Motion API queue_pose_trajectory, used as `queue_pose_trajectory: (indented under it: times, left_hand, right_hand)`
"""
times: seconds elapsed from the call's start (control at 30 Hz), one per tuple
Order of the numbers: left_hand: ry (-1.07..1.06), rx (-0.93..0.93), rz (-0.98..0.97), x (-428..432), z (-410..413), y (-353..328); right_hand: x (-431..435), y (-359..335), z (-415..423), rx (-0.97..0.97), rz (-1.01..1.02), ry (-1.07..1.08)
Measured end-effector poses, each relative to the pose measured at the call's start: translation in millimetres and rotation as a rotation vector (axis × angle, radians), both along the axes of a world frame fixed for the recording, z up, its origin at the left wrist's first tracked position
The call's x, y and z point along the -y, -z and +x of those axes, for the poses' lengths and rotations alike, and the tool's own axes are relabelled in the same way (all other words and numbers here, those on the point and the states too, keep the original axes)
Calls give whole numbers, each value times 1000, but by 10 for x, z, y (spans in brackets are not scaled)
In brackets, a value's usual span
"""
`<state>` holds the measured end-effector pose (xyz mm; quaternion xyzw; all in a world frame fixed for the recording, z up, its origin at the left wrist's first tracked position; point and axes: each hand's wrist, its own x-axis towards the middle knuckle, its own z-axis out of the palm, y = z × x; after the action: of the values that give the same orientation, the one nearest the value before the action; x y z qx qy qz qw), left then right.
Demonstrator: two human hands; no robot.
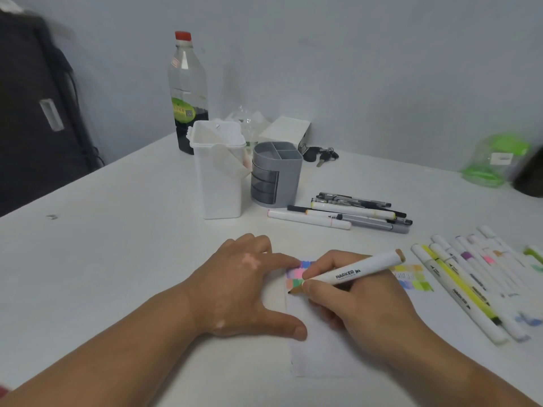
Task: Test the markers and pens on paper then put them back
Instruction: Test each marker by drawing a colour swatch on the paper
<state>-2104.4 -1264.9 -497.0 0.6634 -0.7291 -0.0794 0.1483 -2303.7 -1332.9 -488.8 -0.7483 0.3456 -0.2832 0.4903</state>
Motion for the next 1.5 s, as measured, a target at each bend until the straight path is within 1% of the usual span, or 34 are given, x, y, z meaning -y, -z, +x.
queue_pose_trajectory:
  times: [0.23,0.33,0.43,0.57,1.17,1.27,1.4,1.43,1.5]
  left_hand:
    - [-7,1,11,-8,-3,-8]
    - [-9,-5,5,-7,-5,-6]
    - [-10,4,13,-3,-4,-8]
    - [-10,-7,21,-11,6,-9]
    - [-16,-13,24,-6,7,-6]
    - [-20,-13,21,-9,4,-2]
    - [-20,-6,14,-6,8,9]
    - [-20,-1,14,0,9,10]
    - [-21,5,14,6,13,13]
  right_hand:
    - [6,-17,-23,-78,-42,-41]
    - [13,-14,-33,-55,-31,-22]
    - [17,-12,-38,-72,-23,-39]
    - [31,10,-39,-81,-55,-13]
    - [13,-5,-29,-106,-74,35]
    - [11,-16,-31,-111,-54,20]
    - [15,-12,-43,-116,-83,14]
    - [10,-10,-42,-107,-77,10]
    - [29,-10,-46,6,-16,45]
